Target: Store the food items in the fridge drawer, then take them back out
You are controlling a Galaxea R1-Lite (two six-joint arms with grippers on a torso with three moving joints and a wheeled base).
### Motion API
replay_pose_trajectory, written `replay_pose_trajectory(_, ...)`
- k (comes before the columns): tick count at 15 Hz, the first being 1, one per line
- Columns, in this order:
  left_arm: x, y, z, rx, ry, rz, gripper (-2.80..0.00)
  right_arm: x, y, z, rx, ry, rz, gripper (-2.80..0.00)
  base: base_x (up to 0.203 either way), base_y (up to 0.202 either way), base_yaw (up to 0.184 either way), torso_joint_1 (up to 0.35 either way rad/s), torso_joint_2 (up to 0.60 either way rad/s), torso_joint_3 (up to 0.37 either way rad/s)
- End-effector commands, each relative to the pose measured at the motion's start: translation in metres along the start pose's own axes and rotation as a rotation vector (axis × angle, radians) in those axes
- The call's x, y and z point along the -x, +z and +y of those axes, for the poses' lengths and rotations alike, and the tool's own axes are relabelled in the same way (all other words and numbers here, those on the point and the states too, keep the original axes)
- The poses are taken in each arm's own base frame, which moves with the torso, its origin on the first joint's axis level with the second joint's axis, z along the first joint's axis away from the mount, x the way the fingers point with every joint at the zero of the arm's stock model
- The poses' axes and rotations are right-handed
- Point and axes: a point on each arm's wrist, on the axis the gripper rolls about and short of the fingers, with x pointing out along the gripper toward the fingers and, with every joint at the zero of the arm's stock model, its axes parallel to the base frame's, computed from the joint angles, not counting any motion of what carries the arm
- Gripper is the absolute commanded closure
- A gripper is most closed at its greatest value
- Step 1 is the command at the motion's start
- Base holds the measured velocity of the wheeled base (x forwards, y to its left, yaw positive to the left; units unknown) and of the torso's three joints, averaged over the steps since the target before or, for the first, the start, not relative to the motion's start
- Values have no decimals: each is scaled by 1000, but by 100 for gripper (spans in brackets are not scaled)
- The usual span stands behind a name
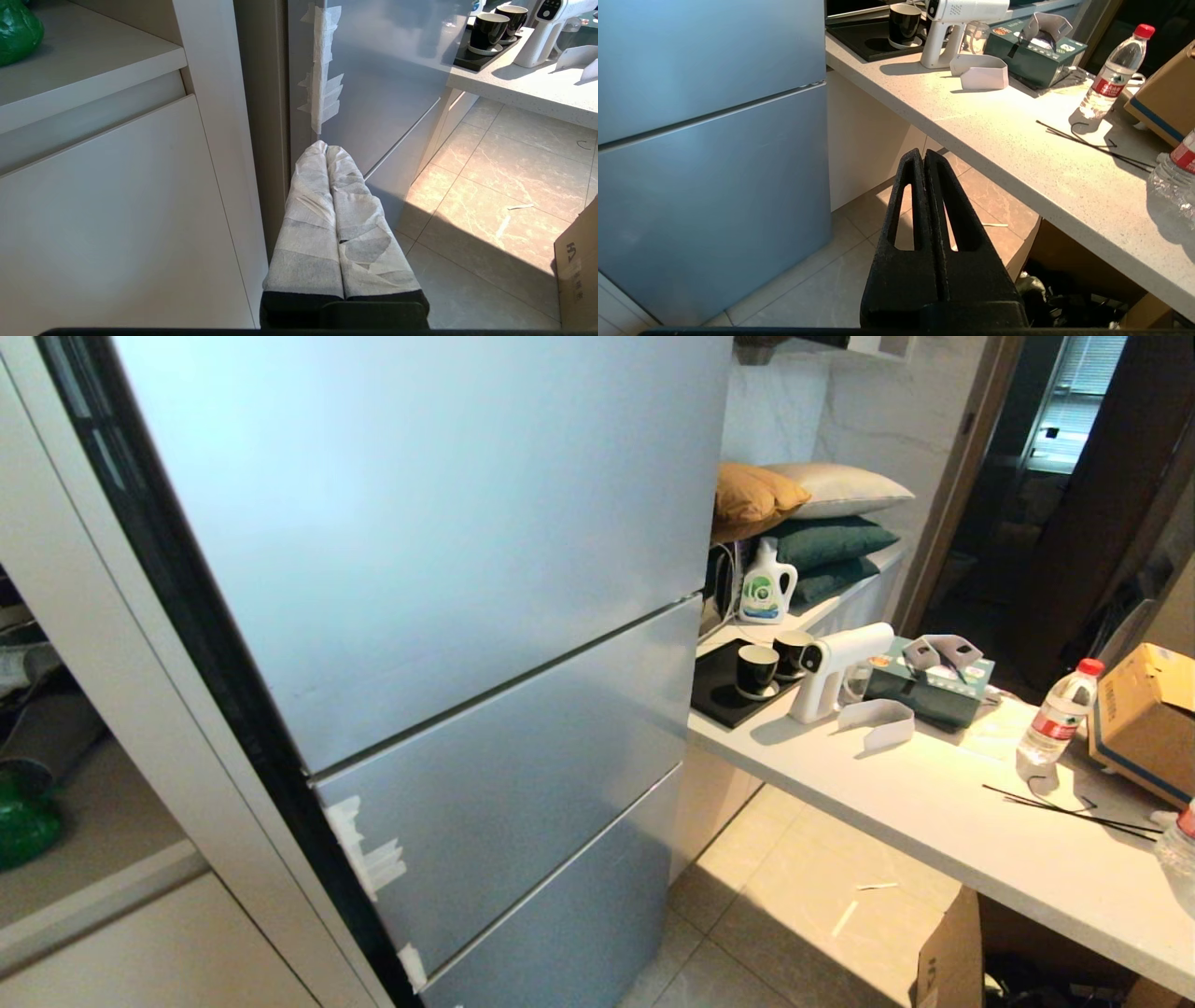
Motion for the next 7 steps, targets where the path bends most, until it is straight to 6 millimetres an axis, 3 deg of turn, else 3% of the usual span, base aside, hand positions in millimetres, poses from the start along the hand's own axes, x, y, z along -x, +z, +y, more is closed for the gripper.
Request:
replay_pose_trajectory(1, -1, -3, 0, 0, 0, 11, 0, 0, 0, 0, 6, 0, 2, 0, 0, 0, 0, 0, 0, 0)
replay_pose_trajectory(7, -1, -3, 0, 0, 1, 11, 0, 0, 0, 0, -89, 0, -3, 0, 0, 0, 0, 0, 0, 0)
